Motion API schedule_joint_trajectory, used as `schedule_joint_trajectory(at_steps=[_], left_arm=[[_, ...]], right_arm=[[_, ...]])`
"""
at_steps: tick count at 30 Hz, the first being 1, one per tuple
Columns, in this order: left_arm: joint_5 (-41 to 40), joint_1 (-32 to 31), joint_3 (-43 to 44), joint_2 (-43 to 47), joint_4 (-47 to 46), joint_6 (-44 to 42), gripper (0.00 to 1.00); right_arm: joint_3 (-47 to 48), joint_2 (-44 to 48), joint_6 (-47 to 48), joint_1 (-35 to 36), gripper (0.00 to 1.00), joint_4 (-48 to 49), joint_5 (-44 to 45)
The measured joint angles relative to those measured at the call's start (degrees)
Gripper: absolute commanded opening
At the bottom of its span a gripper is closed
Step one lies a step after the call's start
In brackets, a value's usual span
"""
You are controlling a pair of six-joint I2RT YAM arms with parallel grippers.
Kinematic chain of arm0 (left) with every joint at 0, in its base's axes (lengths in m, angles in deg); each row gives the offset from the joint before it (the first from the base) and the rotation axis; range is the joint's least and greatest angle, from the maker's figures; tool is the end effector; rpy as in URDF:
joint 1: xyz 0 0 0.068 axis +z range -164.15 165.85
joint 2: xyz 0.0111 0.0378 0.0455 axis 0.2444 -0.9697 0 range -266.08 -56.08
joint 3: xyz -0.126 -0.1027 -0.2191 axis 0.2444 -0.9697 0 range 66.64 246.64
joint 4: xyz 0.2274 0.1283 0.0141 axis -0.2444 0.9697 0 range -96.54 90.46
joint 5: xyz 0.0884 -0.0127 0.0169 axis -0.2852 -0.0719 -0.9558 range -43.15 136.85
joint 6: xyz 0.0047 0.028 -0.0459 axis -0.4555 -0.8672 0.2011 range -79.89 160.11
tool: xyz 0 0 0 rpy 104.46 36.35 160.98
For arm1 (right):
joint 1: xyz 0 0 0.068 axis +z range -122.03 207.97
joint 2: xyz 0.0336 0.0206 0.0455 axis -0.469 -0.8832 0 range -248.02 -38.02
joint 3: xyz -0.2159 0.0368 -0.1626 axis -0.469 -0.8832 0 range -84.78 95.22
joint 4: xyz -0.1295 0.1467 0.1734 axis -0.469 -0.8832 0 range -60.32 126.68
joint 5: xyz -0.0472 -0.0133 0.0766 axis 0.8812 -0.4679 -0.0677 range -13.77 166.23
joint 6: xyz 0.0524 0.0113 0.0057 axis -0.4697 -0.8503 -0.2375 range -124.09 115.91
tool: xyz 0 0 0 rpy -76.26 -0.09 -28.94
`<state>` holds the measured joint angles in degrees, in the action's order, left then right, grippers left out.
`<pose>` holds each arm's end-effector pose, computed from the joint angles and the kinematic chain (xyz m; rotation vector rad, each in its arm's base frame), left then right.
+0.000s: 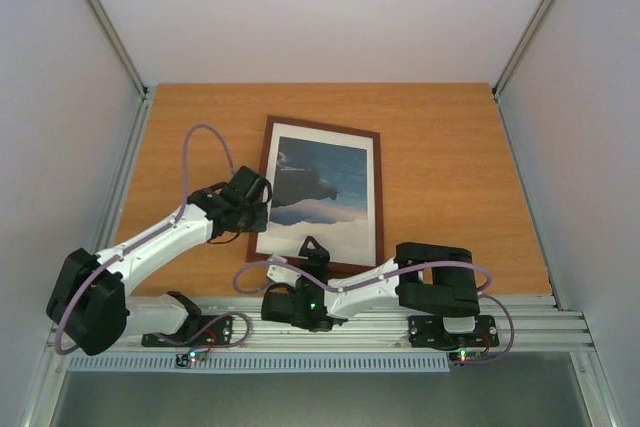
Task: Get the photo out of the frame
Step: Turn over the photo frame at the center of the board.
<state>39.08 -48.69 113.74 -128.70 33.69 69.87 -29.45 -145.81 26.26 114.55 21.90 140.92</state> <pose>0.1946 -0.1280 0.2143 0.0736 2.7076 -0.1538 0.0518 0.3296 0.1249 -1.6506 1.3271 -0.9742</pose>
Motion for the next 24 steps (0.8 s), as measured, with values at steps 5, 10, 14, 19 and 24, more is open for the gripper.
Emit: schedule_joint_trajectory(at_steps=[5,10,14,19,24], left_arm=[[0.5,-0.1,0.0,1.6,-0.6,0.4,0.0],[0.6,-0.2,0.0,3.2,-0.6,0.9,0.01],[0.0,-0.2,-0.4,5.0,-0.8,1.5,0.01],[-1.1,0.4,-1.6,10.3,-0.8,2.5,0.07],[0.3,5.2,-2.0,16.0,-0.9,3.3,0.15]], right_arm=[[0.0,-1.0,-1.1,-0.9,0.69,-2.4,-0.3],[0.0,-1.0,-1.4,-1.1,0.44,-3.5,-1.2],[-0.2,-0.4,-1.7,-1.2,0.27,-4.3,-2.0],[-1.6,2.8,-0.2,-2.0,0.22,-4.9,-1.6],[-4.6,6.9,3.9,-5.3,0.22,-0.6,-2.9]])
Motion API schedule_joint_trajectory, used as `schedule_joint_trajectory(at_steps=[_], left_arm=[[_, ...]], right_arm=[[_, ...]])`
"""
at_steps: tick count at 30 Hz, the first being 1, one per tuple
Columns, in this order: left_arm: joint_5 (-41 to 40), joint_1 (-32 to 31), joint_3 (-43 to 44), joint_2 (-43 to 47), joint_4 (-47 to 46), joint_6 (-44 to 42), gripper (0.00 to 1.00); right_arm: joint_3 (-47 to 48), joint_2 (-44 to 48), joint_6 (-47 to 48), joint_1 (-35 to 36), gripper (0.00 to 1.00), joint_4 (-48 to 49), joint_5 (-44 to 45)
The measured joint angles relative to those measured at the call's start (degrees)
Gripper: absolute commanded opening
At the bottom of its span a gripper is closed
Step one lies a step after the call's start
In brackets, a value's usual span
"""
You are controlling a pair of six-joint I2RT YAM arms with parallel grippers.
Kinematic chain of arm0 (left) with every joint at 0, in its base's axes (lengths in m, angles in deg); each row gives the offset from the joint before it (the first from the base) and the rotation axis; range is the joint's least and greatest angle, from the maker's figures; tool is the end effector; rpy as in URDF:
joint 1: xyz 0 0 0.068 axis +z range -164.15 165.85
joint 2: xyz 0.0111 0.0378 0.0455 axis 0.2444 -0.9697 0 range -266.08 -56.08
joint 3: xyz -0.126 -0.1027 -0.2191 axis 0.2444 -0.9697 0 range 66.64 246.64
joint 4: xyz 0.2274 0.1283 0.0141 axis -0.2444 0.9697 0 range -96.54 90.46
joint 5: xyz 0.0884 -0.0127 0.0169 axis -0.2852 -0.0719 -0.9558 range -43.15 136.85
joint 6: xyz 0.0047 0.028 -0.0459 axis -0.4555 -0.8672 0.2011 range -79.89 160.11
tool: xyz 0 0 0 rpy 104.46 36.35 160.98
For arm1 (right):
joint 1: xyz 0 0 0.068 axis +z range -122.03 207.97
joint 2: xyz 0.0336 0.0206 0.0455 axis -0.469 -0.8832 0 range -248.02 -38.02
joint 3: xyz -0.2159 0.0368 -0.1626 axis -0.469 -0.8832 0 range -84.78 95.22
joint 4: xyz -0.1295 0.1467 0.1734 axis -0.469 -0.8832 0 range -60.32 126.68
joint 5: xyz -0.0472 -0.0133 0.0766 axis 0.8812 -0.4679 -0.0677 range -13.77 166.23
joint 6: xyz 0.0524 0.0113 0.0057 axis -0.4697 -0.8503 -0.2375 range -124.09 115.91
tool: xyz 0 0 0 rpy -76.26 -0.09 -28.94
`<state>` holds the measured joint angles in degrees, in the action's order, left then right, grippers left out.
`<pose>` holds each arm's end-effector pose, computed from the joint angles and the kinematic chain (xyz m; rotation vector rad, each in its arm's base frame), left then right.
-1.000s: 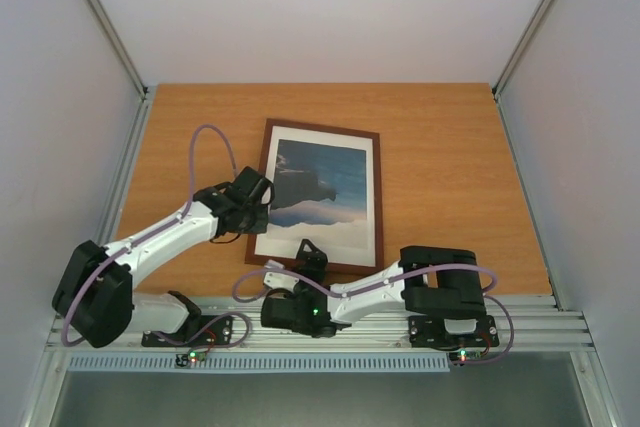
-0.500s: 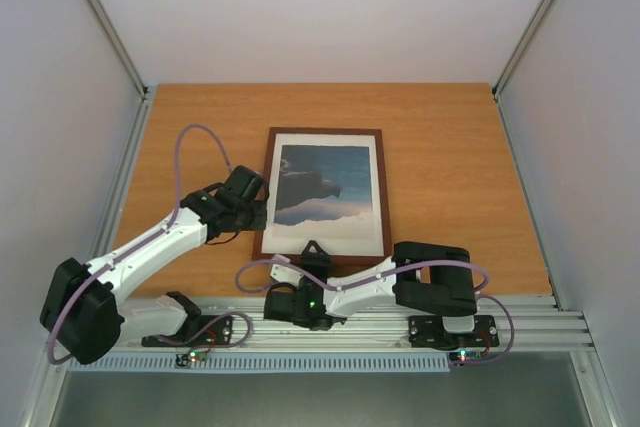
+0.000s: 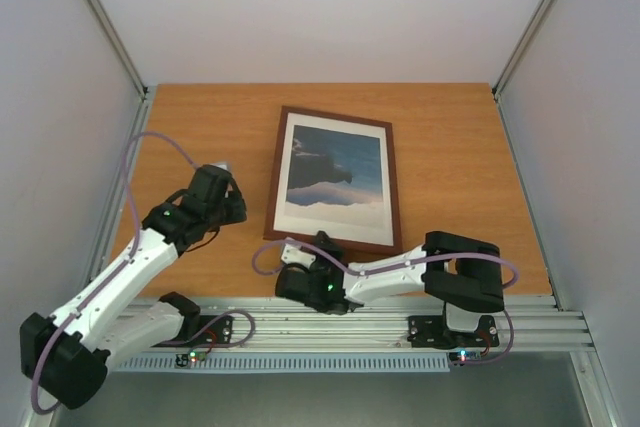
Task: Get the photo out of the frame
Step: Turn over the photo frame at the center of the board.
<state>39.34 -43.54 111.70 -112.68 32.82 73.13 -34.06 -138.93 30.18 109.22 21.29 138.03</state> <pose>0.1727 -0.0919 0.2588 -0.1359 2.4714 -0.3163 0.0781 0.3022 0.1403 -1.6740 1.3859 -0.9972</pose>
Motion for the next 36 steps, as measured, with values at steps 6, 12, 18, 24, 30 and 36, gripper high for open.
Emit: schedule_joint_trajectory(at_steps=[6,12,18,24,30,36], left_arm=[[2.2,5.2,1.6,2.8,1.8,-0.7,0.24],[3.2,7.9,6.9,3.9,4.9,-3.0,0.37],[2.0,9.2,13.5,5.7,8.5,-6.6,0.42],[-1.9,9.2,14.8,9.6,9.3,-11.0,0.47],[-6.4,9.5,9.8,17.8,8.0,-14.1,0.52],[-9.6,9.5,8.3,22.1,7.9,-15.4,0.52]], right_arm=[[-2.6,3.6,8.9,-7.7,0.2,8.6,-3.8],[-2.4,4.1,16.8,-13.8,0.12,16.3,-7.2],[1.0,4.2,20.3,-16.4,0.03,17.4,-10.1],[6.4,5.6,19.5,-17.1,0.01,15.7,-11.5],[12.3,7.3,16.0,-17.1,0.01,11.4,-14.0],[16.9,9.3,12.0,-17.1,0.01,9.8,-16.7]])
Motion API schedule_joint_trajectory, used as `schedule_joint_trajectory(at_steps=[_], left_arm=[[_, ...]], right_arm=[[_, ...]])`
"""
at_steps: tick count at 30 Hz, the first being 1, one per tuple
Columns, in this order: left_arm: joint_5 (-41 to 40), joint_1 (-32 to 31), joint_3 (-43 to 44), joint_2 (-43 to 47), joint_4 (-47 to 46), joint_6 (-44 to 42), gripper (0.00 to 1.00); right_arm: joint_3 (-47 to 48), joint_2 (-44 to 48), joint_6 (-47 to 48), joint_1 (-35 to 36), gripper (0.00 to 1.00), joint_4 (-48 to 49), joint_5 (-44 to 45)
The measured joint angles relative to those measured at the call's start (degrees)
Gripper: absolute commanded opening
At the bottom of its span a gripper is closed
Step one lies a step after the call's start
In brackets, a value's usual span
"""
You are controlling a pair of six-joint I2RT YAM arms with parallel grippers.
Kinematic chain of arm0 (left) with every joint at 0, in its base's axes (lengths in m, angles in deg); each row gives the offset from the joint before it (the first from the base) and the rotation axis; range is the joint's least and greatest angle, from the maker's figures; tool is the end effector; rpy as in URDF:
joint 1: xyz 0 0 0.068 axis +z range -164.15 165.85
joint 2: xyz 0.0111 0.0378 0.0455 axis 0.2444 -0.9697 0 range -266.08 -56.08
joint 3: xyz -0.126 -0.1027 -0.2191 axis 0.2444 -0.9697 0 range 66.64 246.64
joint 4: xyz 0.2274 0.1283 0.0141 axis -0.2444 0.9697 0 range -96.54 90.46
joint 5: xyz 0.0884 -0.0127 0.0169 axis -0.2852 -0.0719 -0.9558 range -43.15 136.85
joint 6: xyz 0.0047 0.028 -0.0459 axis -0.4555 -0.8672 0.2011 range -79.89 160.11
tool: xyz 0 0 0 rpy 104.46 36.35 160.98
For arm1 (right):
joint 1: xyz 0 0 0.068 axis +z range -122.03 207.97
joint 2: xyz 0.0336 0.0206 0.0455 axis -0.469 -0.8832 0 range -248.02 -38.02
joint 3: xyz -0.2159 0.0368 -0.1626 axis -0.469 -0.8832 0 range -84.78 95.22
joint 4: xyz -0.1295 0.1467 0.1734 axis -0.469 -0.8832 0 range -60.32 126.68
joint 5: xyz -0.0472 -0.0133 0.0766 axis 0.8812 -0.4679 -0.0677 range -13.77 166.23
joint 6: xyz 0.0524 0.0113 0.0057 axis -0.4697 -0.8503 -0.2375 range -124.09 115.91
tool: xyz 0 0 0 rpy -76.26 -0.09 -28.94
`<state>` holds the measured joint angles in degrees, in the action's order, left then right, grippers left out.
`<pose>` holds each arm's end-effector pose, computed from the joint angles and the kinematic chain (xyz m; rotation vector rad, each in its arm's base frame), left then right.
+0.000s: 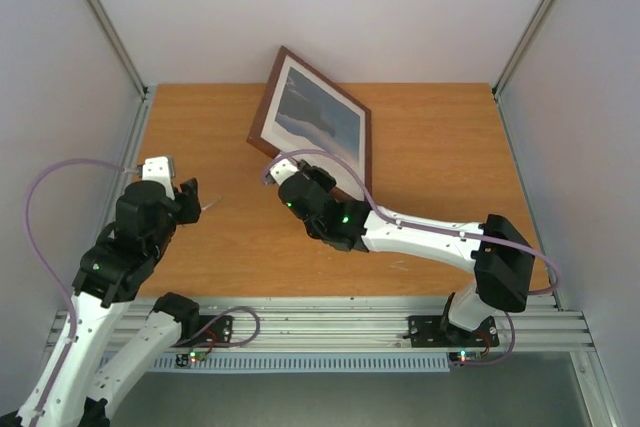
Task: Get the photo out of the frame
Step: Turn over the photo frame at the center of the board.
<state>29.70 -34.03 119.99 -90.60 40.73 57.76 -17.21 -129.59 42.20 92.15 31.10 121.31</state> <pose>0.1070 -0.0275 0.3474 -0.1432 2.0397 -0.0994 0.1801 0.3147 0.2837 -1.3137 1.4771 -0.6138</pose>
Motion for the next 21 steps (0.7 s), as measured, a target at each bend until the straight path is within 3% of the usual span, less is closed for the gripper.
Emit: schedule_joint_trajectory(at_steps=[10,21], left_arm=[[-1.8,0.0,-0.6,0.6,0.1,-0.6,0.6],[-2.0,0.0,-0.6,0.7,0.1,-1.4,0.75]], right_arm=[[0.5,4.0,-7.5,0.0,0.01,9.5,-1.2],[-11.5,11.6,-22.7,-0.9,0.01,22.9,3.0]])
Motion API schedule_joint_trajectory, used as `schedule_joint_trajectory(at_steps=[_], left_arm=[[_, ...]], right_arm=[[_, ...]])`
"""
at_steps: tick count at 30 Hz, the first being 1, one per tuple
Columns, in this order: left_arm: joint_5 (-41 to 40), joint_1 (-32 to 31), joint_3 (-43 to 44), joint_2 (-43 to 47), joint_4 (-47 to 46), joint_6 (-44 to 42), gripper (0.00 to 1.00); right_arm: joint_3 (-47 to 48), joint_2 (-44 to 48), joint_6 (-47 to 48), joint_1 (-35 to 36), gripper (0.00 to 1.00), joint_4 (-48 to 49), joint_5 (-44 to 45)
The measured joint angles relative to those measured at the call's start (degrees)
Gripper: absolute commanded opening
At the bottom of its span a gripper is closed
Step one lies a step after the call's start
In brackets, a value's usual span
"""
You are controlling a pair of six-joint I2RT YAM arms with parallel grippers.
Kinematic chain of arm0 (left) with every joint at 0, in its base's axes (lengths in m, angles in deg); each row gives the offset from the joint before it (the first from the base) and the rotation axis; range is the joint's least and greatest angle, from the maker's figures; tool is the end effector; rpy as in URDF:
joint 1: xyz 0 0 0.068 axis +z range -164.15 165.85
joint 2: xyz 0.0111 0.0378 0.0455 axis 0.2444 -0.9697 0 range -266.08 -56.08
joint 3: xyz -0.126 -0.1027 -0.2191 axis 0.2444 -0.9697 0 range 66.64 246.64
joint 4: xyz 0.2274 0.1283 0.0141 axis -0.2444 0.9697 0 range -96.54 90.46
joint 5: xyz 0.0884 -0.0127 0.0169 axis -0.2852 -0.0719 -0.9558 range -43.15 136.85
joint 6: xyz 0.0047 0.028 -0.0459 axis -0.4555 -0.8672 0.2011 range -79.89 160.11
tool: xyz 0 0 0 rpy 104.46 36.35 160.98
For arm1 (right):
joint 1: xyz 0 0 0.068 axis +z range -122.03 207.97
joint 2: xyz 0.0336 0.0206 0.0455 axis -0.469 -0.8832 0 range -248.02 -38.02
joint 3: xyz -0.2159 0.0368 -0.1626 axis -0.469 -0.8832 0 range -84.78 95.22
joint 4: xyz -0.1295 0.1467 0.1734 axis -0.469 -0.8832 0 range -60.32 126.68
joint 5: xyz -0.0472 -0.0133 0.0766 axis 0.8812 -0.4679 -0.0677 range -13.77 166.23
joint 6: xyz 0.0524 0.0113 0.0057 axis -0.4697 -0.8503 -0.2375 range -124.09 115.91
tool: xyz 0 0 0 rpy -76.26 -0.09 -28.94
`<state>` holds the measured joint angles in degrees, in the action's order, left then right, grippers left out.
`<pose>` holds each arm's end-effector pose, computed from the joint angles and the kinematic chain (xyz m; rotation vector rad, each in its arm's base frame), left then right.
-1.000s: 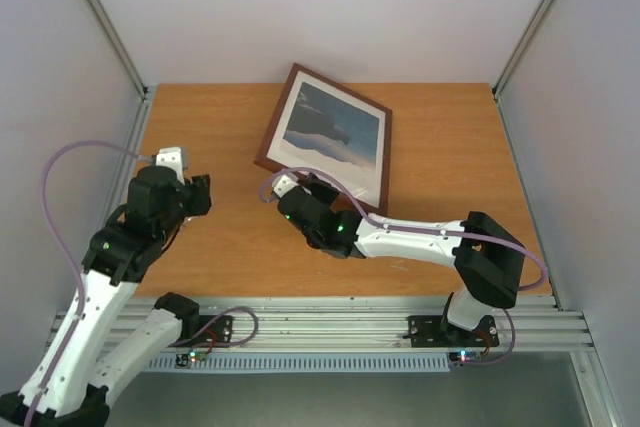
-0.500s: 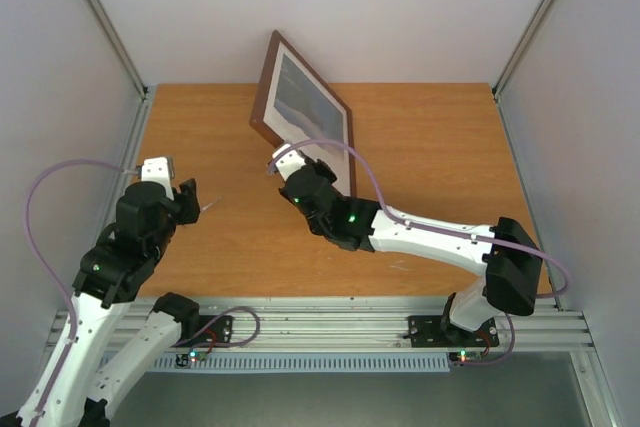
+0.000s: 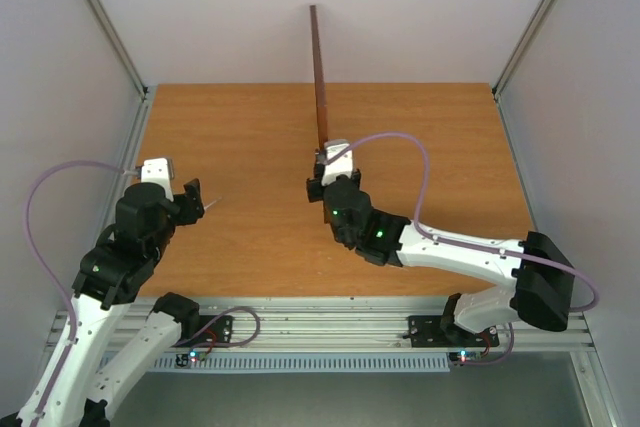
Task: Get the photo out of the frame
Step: Turn over the photo frame at the center of the board.
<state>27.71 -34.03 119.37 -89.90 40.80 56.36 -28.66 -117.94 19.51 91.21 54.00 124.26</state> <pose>0.1052 -0.0256 0.3452 -0.1392 2.0329 -0.0495 0.1673 0.2733 0.3185 -0.6105 1.5322 -0.1784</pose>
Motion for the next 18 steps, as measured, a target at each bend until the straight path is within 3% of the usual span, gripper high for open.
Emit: schedule_joint_trajectory(at_steps=[6,18], left_arm=[[0.0,0.0,-0.1,0.0,0.0,-0.3,0.88],[0.0,0.0,-0.3,-0.1,0.0,-0.3,0.98]], right_arm=[[-8.0,5.7,-14.4,-2.3,0.01,1.9,1.5],[-22.8,9.9,-37.6,-4.0,0.01,4.4,-1.6]])
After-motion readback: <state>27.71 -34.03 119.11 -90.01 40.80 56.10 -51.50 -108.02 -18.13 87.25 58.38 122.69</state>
